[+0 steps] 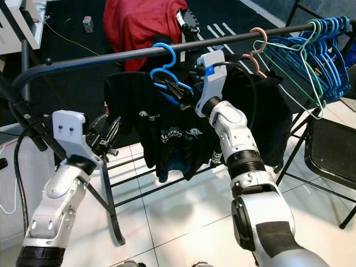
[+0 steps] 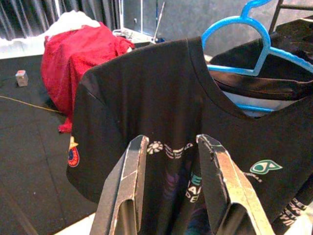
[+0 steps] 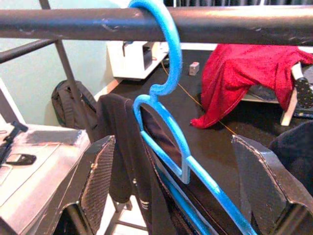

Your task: Hang hanger

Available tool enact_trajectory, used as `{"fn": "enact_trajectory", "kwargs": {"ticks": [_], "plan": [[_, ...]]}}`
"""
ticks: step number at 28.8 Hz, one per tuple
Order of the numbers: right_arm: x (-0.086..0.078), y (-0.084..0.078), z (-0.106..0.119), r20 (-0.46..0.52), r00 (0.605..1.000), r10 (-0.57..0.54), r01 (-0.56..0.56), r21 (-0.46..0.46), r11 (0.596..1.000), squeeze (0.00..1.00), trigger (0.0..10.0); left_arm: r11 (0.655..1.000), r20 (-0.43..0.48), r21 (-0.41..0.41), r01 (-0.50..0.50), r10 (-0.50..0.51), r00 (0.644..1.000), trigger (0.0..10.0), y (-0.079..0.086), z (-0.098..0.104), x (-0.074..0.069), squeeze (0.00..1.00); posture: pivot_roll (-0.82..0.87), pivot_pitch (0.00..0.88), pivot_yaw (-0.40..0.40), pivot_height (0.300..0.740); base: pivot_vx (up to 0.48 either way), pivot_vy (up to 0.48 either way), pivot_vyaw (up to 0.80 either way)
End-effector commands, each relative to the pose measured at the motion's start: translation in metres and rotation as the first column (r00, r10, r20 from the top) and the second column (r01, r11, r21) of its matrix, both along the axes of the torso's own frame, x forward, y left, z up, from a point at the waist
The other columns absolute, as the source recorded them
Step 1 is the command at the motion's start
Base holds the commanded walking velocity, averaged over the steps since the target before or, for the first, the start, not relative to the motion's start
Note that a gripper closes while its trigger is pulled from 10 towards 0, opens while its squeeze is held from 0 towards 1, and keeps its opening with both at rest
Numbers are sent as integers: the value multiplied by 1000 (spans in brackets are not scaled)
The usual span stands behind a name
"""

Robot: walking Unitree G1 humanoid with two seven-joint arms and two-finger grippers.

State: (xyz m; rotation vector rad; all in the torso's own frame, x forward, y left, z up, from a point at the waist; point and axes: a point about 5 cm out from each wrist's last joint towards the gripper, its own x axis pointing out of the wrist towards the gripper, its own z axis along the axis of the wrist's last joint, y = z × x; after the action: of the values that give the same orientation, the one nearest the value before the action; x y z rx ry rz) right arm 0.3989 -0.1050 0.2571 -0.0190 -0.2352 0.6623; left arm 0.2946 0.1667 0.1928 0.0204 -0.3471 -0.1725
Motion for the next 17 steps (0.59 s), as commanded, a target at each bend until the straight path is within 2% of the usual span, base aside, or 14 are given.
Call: {"fn": "enact_trajectory", "kwargs": {"ticks": [1, 4, 10, 17], "plan": [[0, -3, 1, -4, 1000, 27, -27, -30, 999, 0, 10000, 1000, -16, 27, -1, 2, 1000, 10000, 2, -5, 0, 0, -16, 99, -24, 740, 0, 0, 0], [-1, -6, -2, -21, 998, 57, -59, -82, 995, 0, 10000, 999, -19, 39, -4, 5, 1000, 10000, 4, -5, 2, 0, -24, 82, -24, 740, 0, 0, 0], [-2, -8, -2, -27, 998, 64, -66, -107, 992, 0, 10000, 999, -29, 47, 0, 2, 1000, 10000, 4, -6, 3, 0, -30, 66, -27, 740, 0, 0, 0], [4, -15, 5, -55, 998, -2, -5, -137, 991, 0, 10000, 998, -34, 61, 8, -6, 999, 10000, 1, -7, 3, 0, -42, 53, -40, 740, 0, 0, 0]]}}
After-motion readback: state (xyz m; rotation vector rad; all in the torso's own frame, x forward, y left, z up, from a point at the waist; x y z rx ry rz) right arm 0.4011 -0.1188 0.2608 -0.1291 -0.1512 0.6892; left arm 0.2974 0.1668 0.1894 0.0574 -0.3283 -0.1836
